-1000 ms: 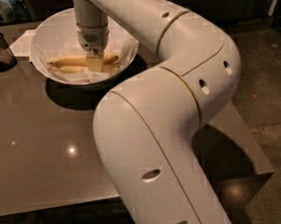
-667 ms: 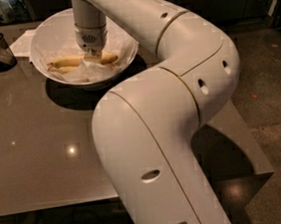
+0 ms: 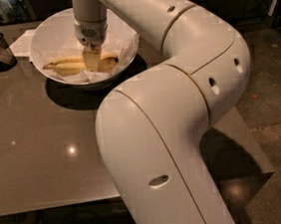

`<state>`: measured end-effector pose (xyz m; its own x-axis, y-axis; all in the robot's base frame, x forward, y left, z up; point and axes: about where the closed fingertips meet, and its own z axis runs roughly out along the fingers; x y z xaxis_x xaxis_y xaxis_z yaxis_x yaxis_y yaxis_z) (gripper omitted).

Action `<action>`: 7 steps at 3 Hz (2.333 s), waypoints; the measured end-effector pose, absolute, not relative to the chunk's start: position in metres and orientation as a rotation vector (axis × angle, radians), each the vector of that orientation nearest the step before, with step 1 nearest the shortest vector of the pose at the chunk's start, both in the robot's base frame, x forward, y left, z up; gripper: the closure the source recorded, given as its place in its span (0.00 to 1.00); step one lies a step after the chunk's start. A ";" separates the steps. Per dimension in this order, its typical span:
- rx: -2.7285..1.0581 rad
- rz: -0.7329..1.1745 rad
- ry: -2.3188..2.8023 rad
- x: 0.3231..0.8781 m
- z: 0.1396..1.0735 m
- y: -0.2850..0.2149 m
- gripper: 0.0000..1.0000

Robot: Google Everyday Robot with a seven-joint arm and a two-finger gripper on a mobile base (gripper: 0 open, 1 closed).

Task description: Pick banana from white bowl

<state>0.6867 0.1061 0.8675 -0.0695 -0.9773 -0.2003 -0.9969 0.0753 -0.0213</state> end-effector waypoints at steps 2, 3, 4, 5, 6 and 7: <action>-2.008 0.312 2.081 0.679 0.893 0.103 1.00; -2.004 0.328 2.035 0.668 0.918 0.101 1.00; -1.998 0.342 2.002 0.659 0.935 0.099 1.00; -1.990 0.364 1.989 0.654 0.941 0.096 1.00; -1.996 0.364 1.926 0.633 0.958 0.108 1.00; -1.996 0.364 1.926 0.633 0.958 0.108 1.00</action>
Offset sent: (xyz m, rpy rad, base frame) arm -0.0202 -0.0158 0.0498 0.1640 0.0434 0.0805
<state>0.6330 0.1080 0.9581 0.0466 -0.9097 -0.4126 -0.9976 -0.0208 -0.0666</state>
